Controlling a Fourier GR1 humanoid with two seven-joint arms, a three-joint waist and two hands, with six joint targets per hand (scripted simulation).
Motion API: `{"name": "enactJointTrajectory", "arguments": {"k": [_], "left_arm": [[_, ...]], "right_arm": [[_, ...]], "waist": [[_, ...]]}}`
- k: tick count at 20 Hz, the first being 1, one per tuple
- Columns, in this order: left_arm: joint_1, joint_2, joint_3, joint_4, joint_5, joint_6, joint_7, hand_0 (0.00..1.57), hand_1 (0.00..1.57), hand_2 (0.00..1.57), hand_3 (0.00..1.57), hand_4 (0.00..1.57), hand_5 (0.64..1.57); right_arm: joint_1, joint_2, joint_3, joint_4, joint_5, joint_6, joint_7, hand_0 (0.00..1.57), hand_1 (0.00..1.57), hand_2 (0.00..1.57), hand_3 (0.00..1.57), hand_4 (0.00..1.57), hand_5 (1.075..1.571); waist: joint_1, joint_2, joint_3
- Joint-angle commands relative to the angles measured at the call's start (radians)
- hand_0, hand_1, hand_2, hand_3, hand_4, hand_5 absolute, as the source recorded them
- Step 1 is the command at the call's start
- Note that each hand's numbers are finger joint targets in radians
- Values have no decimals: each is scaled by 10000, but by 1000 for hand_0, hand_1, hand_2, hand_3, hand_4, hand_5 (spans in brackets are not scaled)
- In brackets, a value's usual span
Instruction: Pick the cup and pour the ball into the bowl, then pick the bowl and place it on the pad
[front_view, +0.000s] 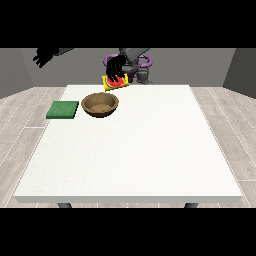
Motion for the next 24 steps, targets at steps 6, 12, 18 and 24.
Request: {"name": "enactJointTrajectory", "arguments": {"k": [6, 12, 18, 24], "left_arm": [[388, -12, -672, -2129, -248, -2270, -550, 0, 0, 1056, 1547, 1106, 1570], [1325, 907, 2172, -3238, 2180, 901, -1245, 1042, 1042, 1571, 1438, 1269, 1567], [1535, 1162, 5614, -4997, 6358, 1363, -2836, 0, 0, 0, 0, 1180, 1551], [1764, 1470, 8265, -6179, 10494, -473, -4313, 0, 0, 0, 0, 1058, 1570]], "right_arm": [[47, -187, -299, 649, 100, -351, -148, 0, 0, 0, 50, 713, 1548], [401, -613, -721, 520, -185, -210, -3, 0, 0, 0, 143, 726, 1546], [617, -183, -557, 381, 146, -797, -135, 0, 0, 0, 0, 784, 1557], [713, 462, -535, 466, 399, -1546, -605, 0, 0, 0, 0, 778, 1558]], "waist": [[917, -531, -6], [1571, -357, -44], [2438, -365, -153], [3322, 344, -102]]}}
